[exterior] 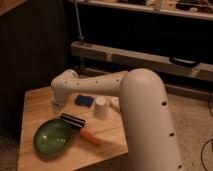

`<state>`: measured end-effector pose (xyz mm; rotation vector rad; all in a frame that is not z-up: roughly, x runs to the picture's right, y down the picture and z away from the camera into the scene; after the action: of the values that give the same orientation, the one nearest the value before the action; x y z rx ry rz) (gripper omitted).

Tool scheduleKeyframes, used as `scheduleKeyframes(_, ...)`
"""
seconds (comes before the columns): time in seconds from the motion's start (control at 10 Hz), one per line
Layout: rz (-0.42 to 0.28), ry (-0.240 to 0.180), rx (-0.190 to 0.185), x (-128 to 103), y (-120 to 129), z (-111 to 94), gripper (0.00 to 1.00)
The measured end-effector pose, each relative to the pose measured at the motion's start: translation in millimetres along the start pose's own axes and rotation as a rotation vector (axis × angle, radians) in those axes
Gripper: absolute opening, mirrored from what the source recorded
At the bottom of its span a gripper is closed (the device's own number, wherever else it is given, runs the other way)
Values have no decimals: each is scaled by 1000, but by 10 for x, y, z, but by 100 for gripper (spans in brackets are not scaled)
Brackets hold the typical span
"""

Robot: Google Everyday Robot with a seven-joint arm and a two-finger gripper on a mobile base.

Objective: Push the eraser across the table

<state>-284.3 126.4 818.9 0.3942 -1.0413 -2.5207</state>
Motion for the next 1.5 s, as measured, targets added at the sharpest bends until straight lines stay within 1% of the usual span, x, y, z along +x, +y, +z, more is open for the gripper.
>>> scheduleKeyframes(0.1, -6, -11, 12, 10, -37, 79, 2)
scheduleKeyframes(0.3, -3, -35, 31, -37, -31, 245, 2)
scheduleKeyframes(0.4, -4, -60, 42, -92, -51, 308, 2)
scheduleKeyframes(0.5, -8, -66, 46, -64, -70, 337, 2)
scheduleKeyframes(0.8, -6, -87, 51, -94, -63, 377, 2)
scheduleKeyframes(1.0, 1, -87, 47, -91, -23, 367, 2)
scheduleKeyframes(1.3, -1, -59, 28, 86, 72, 298, 2)
scheduleKeyframes(1.5, -5, -58, 18, 142, 119, 266, 2)
